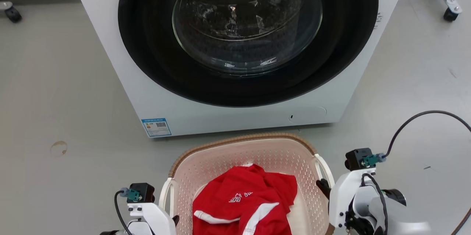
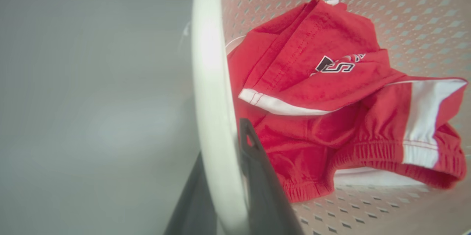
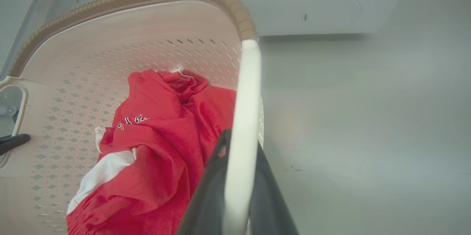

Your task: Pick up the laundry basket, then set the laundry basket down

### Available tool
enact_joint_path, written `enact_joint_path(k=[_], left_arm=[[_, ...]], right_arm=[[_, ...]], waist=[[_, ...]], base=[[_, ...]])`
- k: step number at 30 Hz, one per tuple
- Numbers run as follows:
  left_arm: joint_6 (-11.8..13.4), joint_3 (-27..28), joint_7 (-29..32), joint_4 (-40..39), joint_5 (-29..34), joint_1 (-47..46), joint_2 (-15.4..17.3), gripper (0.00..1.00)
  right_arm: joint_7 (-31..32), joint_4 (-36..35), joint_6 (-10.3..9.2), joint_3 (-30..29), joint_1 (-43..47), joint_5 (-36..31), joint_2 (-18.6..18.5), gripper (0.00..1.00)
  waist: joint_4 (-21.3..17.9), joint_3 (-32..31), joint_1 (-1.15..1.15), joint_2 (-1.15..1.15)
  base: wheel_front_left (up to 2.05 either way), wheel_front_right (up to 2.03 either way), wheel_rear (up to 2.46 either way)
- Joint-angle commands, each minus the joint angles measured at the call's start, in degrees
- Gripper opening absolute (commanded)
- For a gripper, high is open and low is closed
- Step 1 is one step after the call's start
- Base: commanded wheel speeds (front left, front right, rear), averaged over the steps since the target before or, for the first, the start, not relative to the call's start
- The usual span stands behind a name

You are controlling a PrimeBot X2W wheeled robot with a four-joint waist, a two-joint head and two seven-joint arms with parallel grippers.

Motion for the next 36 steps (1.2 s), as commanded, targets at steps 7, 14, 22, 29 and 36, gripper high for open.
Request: enact_joint_path(k=[7,14,22,29,36], left_arm=[[0.34,0.26,3.91,1.07,-2.21,3.33,8.76,0.00],[0.34,-0.43,4.59,1.21,-3.14,3.24,9.60,0.00],[0.34,-1.32,4.92,1.81,-3.53,2.33,9.69,0.00],[0.34,-1.80,4.94,2.15,-4.02,2.19,9.32,0.00],[0.34,-2.54,5.15,2.50,-4.27,1.46,8.89,0.00]], right_arm=[[1.97,2.19,-1.24,0.63,1.73,2.22,-6.11,0.00],[1.23,2.24,-1.24,1.58,2.22,2.79,-6.11,0.00],[1.27,2.44,-1.24,2.30,2.03,3.47,-6.11,0.00],[1.31,2.26,-1.24,2.82,2.10,3.84,-6.11,0.00],[1.33,2.39,-1.24,3.25,1.95,4.30,-6.10,0.00]], waist=[[-0.53,-6.13,0.00,0.00],[0.06,-7.61,0.00,0.00],[0.28,-7.29,0.00,0.00],[-0.02,-6.69,0.00,0.00],[-0.11,-6.14,0.00,0.00]], base=[[0.00,0.00,0.00],[0.00,0.00,0.00],[0.00,0.00,0.00],[0.00,0.00,0.00],[0.00,0.00,0.00]])
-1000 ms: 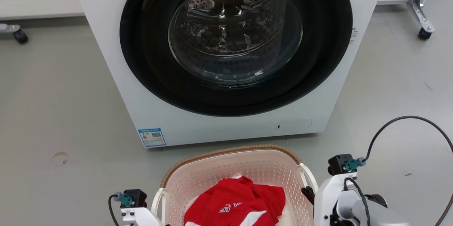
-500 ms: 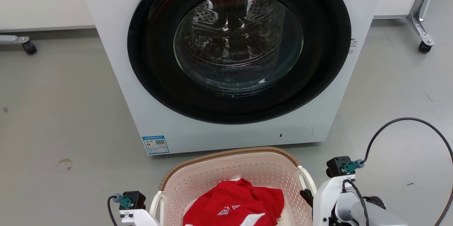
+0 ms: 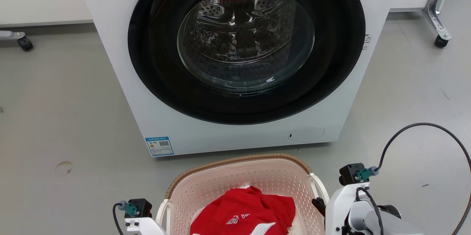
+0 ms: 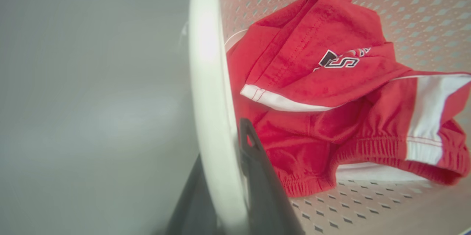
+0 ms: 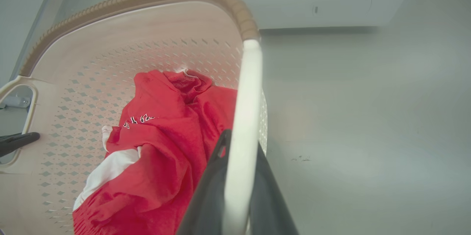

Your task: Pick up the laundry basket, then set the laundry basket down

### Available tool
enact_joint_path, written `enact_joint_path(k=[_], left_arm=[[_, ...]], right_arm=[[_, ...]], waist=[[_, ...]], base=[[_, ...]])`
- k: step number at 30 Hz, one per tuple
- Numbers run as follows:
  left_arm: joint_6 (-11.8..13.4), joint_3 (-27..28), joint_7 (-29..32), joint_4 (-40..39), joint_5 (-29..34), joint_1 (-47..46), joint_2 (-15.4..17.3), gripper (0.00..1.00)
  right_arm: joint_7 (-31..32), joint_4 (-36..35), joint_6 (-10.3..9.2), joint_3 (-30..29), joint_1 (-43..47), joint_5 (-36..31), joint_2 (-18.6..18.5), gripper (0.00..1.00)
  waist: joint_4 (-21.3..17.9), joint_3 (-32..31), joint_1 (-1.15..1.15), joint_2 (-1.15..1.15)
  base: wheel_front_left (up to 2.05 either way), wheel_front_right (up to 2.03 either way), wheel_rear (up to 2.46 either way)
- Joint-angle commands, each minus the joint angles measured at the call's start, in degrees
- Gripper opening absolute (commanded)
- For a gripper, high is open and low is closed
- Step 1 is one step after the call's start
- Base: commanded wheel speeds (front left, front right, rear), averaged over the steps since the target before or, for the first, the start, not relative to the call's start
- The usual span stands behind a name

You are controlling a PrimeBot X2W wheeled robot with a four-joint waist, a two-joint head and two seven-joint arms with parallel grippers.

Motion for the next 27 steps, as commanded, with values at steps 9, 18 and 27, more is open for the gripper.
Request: enact_joint_path(k=[9,18,27], left_arm=[[0.60,0.35,0.07,3.11,-0.39,-2.14,6.88,0.00],[0.60,-0.11,-0.28,3.32,-1.22,-1.91,6.87,0.00],[0.60,-0.75,-0.32,3.54,-1.88,-1.99,6.86,0.00]], right_arm=[[-1.57,3.10,-1.25,-0.09,-1.69,0.53,-6.77,0.00],[-1.59,3.33,-1.25,0.26,-1.69,0.76,-6.77,0.00],[-1.72,3.34,-1.25,0.54,-1.58,0.94,-6.77,0.00]], waist=[[0.03,0.42,0.01,0.00],[-0.05,0.47,0.01,0.00],[0.05,0.53,0.01,0.00]], base=[[0.00,0.00,0.00],[0.00,0.00,0.00],[0.00,0.00,0.00]])
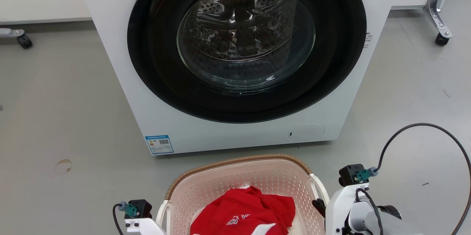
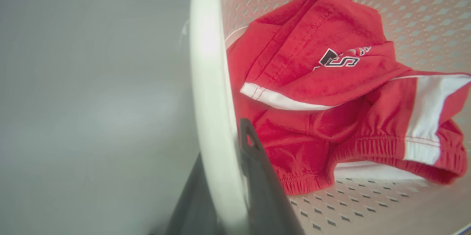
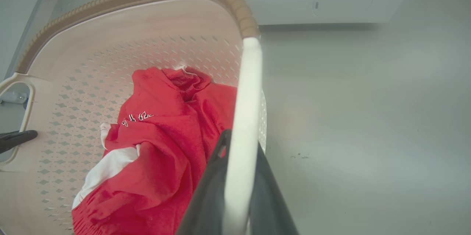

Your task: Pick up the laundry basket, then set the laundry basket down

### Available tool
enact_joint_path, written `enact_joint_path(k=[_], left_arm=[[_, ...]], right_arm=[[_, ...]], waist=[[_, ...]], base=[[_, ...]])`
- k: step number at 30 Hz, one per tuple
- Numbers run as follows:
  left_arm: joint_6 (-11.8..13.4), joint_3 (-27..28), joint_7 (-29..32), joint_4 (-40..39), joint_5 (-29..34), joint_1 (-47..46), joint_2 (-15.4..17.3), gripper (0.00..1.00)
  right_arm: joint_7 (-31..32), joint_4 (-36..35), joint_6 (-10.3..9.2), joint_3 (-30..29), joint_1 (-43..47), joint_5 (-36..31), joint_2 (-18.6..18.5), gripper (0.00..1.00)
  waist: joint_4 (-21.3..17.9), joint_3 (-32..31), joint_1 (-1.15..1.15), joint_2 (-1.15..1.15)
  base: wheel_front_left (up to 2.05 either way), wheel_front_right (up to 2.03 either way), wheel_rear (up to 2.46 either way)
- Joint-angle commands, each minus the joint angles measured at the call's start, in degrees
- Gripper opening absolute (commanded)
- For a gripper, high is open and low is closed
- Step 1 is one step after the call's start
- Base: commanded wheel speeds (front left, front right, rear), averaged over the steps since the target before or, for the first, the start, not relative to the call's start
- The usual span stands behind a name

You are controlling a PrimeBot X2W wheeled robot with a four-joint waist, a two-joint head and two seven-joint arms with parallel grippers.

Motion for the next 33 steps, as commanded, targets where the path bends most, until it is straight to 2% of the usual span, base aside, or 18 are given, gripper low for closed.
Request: enact_joint_path(k=[1,19,33], left_arm=[[0.60,0.96,-0.32,3.05,0.12,-1.76,7.00,0.00],[0.60,-0.38,-1.03,2.95,-0.47,-2.23,7.05,0.00],[0.60,-1.21,-2.08,3.36,-0.71,-4.29,6.27,0.00]], right_arm=[[-1.62,3.20,-1.25,-0.52,-1.55,0.49,-6.71,0.00],[-1.96,3.34,-1.25,-0.24,-1.83,0.55,-6.71,0.00],[-3.21,4.11,-1.25,-0.13,-3.54,0.40,-6.71,0.00]], waist=[[0.02,0.00,0.00,0.00],[-0.14,0.92,0.00,0.00],[-0.30,5.07,0.00,0.00]], base=[[0.00,0.00,0.00],[0.00,0.00,0.00],[0.00,0.00,0.00]])
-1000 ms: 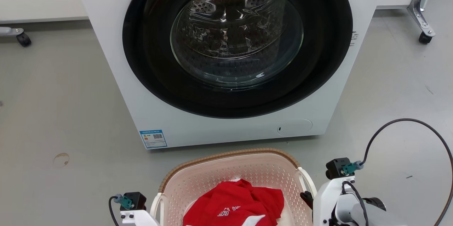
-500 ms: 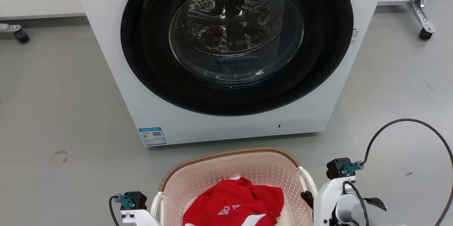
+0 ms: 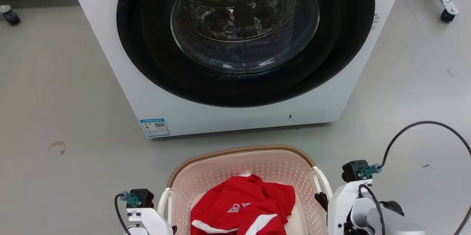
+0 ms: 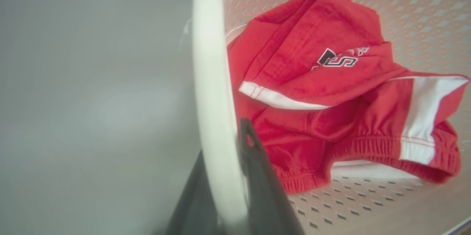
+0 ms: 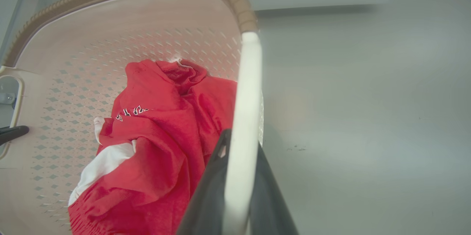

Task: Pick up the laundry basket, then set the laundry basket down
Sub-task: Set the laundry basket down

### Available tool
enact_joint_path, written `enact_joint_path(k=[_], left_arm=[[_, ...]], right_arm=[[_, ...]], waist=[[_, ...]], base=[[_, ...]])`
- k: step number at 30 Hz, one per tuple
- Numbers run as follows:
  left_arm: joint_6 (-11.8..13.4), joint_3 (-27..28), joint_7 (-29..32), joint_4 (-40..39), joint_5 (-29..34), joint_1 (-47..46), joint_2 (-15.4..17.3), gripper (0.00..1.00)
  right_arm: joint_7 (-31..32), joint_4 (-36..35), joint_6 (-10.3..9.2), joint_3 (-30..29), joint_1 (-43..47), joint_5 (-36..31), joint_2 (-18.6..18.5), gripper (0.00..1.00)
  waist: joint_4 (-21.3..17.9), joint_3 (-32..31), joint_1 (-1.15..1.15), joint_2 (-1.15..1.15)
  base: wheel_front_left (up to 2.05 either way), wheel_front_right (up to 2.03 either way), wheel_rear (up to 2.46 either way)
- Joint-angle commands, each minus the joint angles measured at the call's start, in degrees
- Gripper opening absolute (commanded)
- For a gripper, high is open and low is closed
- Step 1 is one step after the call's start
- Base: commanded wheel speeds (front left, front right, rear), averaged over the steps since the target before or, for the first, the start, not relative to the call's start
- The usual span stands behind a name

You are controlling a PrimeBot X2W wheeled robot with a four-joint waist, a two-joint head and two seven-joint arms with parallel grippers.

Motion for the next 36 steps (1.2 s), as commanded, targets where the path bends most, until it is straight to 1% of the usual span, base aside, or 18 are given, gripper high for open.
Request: enact_joint_path(k=[1,11,19,36], left_arm=[[0.60,0.94,-0.65,3.05,-0.06,-2.27,6.54,0.00],[0.60,-0.27,-2.13,3.73,0.98,-5.48,5.64,0.00],[0.60,-0.75,-4.61,3.80,1.53,-7.93,4.94,0.00],[0.60,-2.12,-11.23,5.75,3.88,-15.88,1.62,0.00]], right_arm=[[-1.97,3.46,-1.25,-0.43,-3.03,0.00,-6.61,0.00],[-4.16,4.23,-1.25,-0.40,-5.45,-0.15,-6.64,0.00],[-6.01,4.12,-1.25,-0.39,-7.24,-0.27,-7.22,0.00],[-11.97,3.70,-1.25,-0.42,-12.79,-0.76,-10.86,0.00]], waist=[[0.06,1.03,0.00,0.00],[0.38,6.01,0.00,0.00],[0.73,9.74,0.00,0.00],[2.78,22.14,0.00,0.00]], base=[[0.00,0.00,0.00],[0.00,0.00,0.00],[0.00,0.00,0.00],[0.00,0.00,0.00]])
